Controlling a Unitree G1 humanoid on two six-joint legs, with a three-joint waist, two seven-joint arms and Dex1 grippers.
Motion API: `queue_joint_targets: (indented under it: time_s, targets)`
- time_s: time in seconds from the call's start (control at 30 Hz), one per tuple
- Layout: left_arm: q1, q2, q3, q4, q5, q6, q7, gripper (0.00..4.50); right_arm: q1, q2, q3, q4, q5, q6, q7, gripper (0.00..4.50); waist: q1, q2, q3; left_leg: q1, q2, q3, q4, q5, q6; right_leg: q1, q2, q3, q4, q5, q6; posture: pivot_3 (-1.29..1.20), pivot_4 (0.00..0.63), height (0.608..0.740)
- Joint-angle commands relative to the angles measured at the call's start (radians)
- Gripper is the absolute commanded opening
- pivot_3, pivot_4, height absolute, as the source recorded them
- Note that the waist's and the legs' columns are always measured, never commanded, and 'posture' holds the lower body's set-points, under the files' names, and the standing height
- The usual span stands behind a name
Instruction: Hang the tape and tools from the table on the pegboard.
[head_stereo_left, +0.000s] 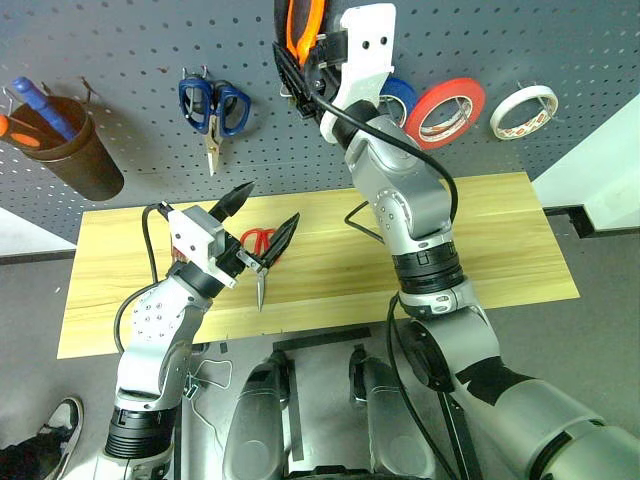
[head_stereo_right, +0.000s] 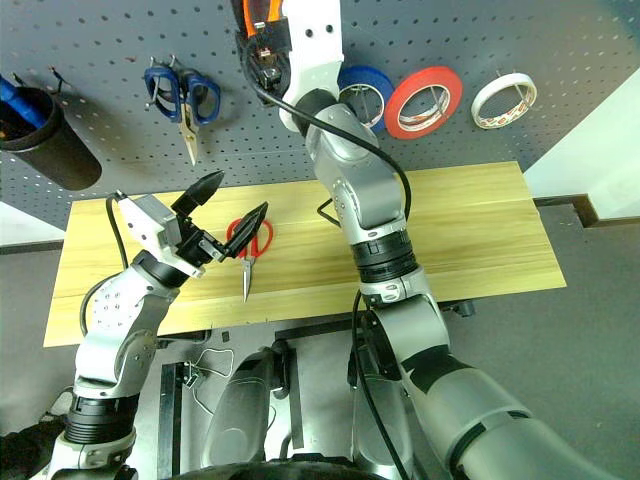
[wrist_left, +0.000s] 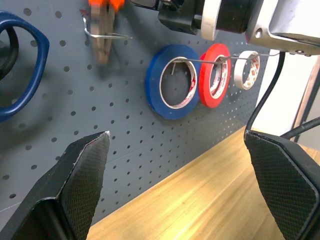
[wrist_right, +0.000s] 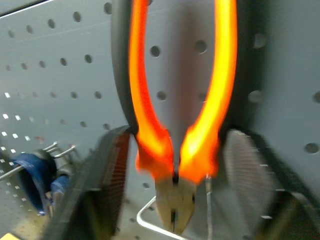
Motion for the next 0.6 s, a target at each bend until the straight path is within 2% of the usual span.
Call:
queue_joint_targets:
  time_s: [0.03, 0.33, 0.6]
  targets:
    - [0.008, 0.003, -0.003, -0.043, -0.009, -0.008, -0.002, 4.50, -0.024, 0.002, -0.026, -0.055, 0.013, 0.005, -0.008, 4.46, 0.000, 0.000, 0.000, 0.000, 0.000, 0.000, 0.000, 0.000, 0.000, 0.000, 0.000, 0.000, 0.000, 0.000, 0.000, 0.04, 0.379, 0.716]
    - [-0.005, -0.003, -0.009, -0.023, -0.006, -0.025, -0.007, 4.50, 0.005, -0.014, -0.009, -0.105, 0.007, 0.038, 0.010, 4.48, 0.002, 0.000, 0.000, 0.000, 0.000, 0.000, -0.001, 0.000, 0.000, 0.000, 0.000, 0.000, -0.001, 0.000, -0.001, 0.04, 0.348, 0.716]
    - [-0.051, 0.009, -0.005, 0.049, 0.004, -0.084, -0.060, 4.50, 0.157, -0.085, 0.021, -0.326, 0.014, 0.137, 0.054, 4.48, 0.019, -0.003, -0.009, -0.001, -0.002, 0.001, -0.011, 0.002, -0.002, -0.001, 0.000, -0.001, -0.008, 0.002, 0.002, 0.07, 0.245, 0.716]
